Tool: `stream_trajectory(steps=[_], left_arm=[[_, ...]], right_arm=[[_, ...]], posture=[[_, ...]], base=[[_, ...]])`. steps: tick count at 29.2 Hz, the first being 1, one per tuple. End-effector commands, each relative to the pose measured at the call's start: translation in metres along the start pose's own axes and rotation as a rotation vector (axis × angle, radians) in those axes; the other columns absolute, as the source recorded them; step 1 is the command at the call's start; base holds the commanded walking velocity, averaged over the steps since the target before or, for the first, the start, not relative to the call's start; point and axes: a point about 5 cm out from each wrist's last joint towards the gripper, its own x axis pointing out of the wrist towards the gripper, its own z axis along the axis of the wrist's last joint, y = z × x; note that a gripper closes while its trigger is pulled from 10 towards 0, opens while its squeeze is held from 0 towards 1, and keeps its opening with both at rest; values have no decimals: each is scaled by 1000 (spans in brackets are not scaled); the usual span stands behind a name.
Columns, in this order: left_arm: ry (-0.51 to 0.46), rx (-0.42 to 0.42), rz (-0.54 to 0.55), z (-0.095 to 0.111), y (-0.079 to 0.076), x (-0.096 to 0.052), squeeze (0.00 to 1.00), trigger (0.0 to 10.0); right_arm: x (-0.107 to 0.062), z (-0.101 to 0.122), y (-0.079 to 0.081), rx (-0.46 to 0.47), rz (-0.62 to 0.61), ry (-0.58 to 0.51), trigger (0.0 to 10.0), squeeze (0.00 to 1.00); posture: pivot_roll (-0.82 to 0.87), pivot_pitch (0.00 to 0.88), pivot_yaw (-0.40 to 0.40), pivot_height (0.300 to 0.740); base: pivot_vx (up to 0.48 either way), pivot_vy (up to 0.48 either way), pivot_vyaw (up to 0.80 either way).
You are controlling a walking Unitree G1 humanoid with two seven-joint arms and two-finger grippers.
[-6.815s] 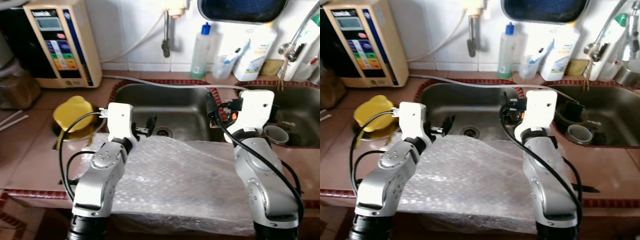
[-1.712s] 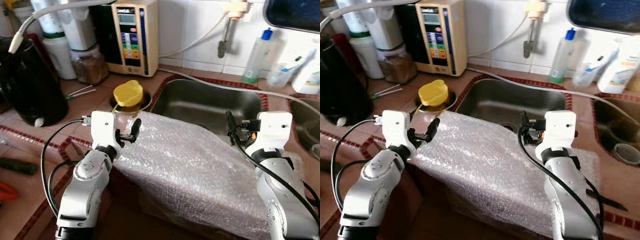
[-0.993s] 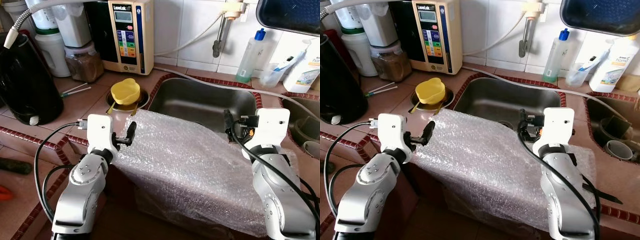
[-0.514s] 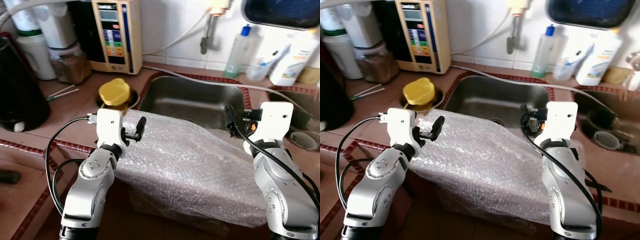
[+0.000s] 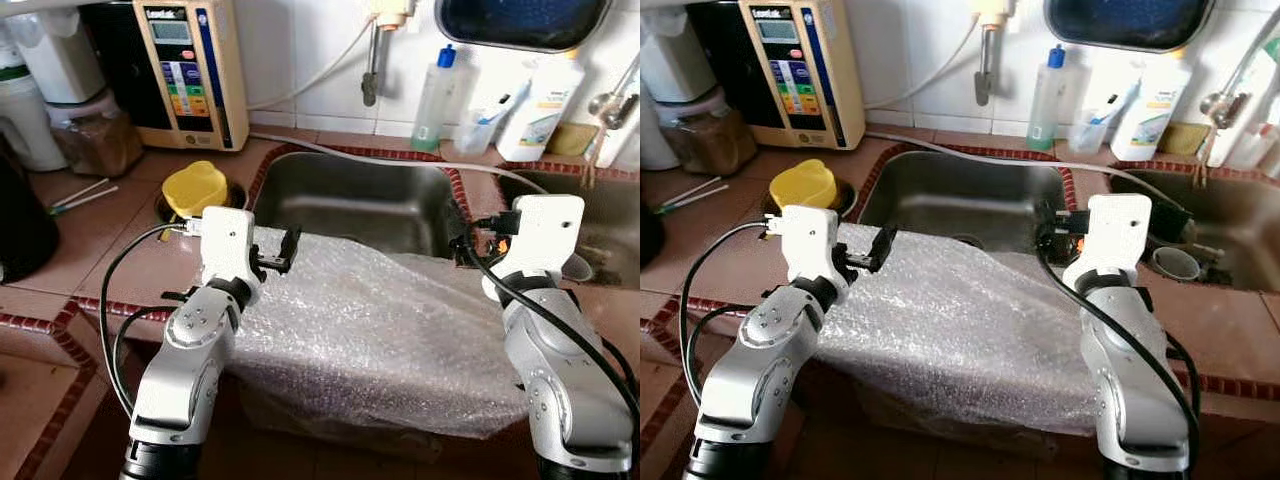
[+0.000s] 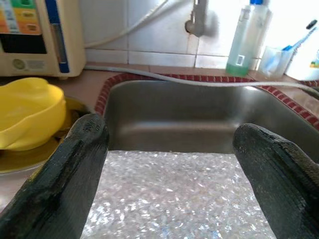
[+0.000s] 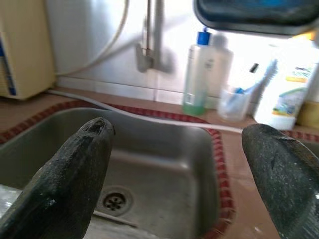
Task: Kitchen organization
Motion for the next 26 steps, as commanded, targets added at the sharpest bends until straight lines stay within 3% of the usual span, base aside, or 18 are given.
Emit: stream_trajectory(steps=[1, 4, 9, 26], left_arm=[[-11, -2, -15, 2, -1, 0, 0, 10000], [-14, -4, -17, 3, -1, 0, 0, 10000], [-18, -16, -36, 4, -2, 0, 0, 10000], [-7, -36, -37, 1, -3, -2, 0, 10000]], right_arm=[[2, 4, 2, -16, 11, -15, 10000, 0], [3, 3, 4, -14, 15, -13, 10000, 0], [3, 3, 8, 73, 8, -27, 10000, 0], [1, 2, 4, 43, 24, -45, 10000, 0]], posture=[[-41, 0, 17, 740], [-40, 0, 18, 740], [-42, 0, 22, 740], [-43, 0, 19, 740]], base=[[0, 0, 0], [0, 0, 0], [50, 0, 0], [314, 0, 0]])
